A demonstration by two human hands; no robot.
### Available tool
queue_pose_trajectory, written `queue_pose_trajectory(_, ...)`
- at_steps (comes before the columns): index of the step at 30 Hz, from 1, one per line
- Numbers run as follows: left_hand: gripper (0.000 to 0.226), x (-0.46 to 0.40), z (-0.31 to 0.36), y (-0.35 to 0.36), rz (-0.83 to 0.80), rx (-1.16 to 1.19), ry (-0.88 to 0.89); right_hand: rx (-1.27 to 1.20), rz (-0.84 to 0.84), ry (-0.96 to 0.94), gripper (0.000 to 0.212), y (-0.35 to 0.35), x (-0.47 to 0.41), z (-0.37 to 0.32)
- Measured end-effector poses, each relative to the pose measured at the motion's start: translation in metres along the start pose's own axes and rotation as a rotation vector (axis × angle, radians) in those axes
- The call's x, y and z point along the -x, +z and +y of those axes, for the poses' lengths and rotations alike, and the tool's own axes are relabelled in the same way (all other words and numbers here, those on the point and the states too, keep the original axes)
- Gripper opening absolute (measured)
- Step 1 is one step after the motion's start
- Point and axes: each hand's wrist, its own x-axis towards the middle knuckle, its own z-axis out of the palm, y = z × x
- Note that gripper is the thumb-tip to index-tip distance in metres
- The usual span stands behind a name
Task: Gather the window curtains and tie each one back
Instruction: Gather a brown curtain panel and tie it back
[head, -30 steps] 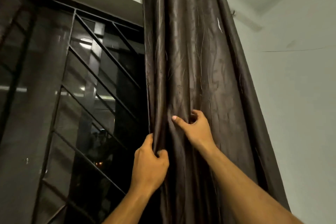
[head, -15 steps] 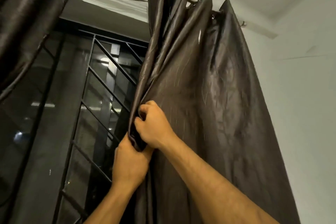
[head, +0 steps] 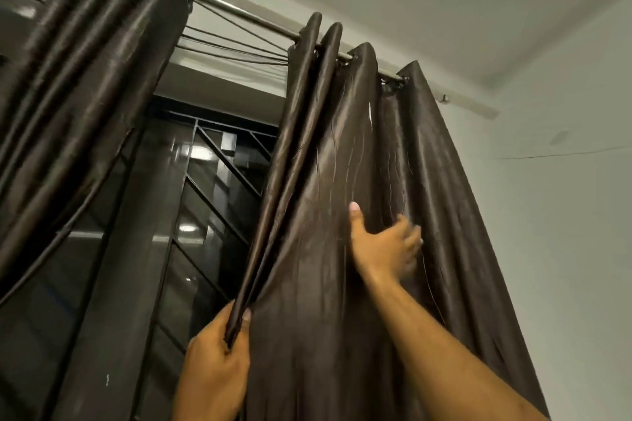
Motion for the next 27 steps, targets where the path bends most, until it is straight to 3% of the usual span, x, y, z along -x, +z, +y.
queue_pose_trajectory(3, 0.032, -0.001, -0.001, 0.002, -0.050, -0.045, -0.004, -0.066, -0.183, 0.293, 0.138, -0.006, -0.020, 0.020)
queue_pose_trajectory(5, 0.033, 0.002, 0.002, 0.006, -0.060, -0.069, 0.000, -0.212, -0.265, 0.214, 0.134, -0.006, -0.016, 0.029)
queue_pose_trajectory(7, 0.036, 0.005, 0.003, 0.012, -0.065, -0.059, -0.010, -0.193, -0.287, 0.033, 0.094, -0.005, -0.008, 0.034)
queue_pose_trajectory(10, 0.035, 0.009, 0.008, 0.026, -0.119, -0.029, -0.046, 0.043, -0.324, -0.225, 0.022, 0.002, 0.004, 0.037)
queue_pose_trajectory(11, 0.036, 0.011, 0.010, 0.031, -0.140, -0.019, -0.056, 0.074, -0.357, -0.274, 0.015, 0.006, 0.008, 0.034)
queue_pose_trajectory(13, 0.040, 0.014, 0.013, 0.042, -0.147, -0.005, -0.042, 0.078, -0.408, -0.347, 0.028, 0.013, 0.016, 0.024)
queue_pose_trajectory(18, 0.059, 0.010, 0.020, 0.052, -0.198, -0.021, -0.044, -0.053, -0.607, -0.467, 0.016, 0.036, 0.034, -0.018)
queue_pose_trajectory(21, 0.046, 0.004, 0.024, 0.047, -0.068, -0.006, -0.071, -0.061, -0.658, -0.598, 0.034, 0.051, 0.045, -0.038)
queue_pose_trajectory(24, 0.023, 0.001, 0.022, 0.042, 0.007, 0.017, -0.066, -0.124, -0.763, -0.643, 0.034, 0.052, 0.039, -0.040)
queue_pose_trajectory(26, 0.043, 0.001, 0.017, 0.037, 0.007, -0.004, -0.063, -0.160, -0.714, -0.648, 0.046, 0.047, 0.029, -0.028)
queue_pose_trajectory(27, 0.049, 0.001, 0.014, 0.034, -0.008, -0.011, -0.082, -0.169, -0.604, -0.646, 0.052, 0.043, 0.023, -0.019)
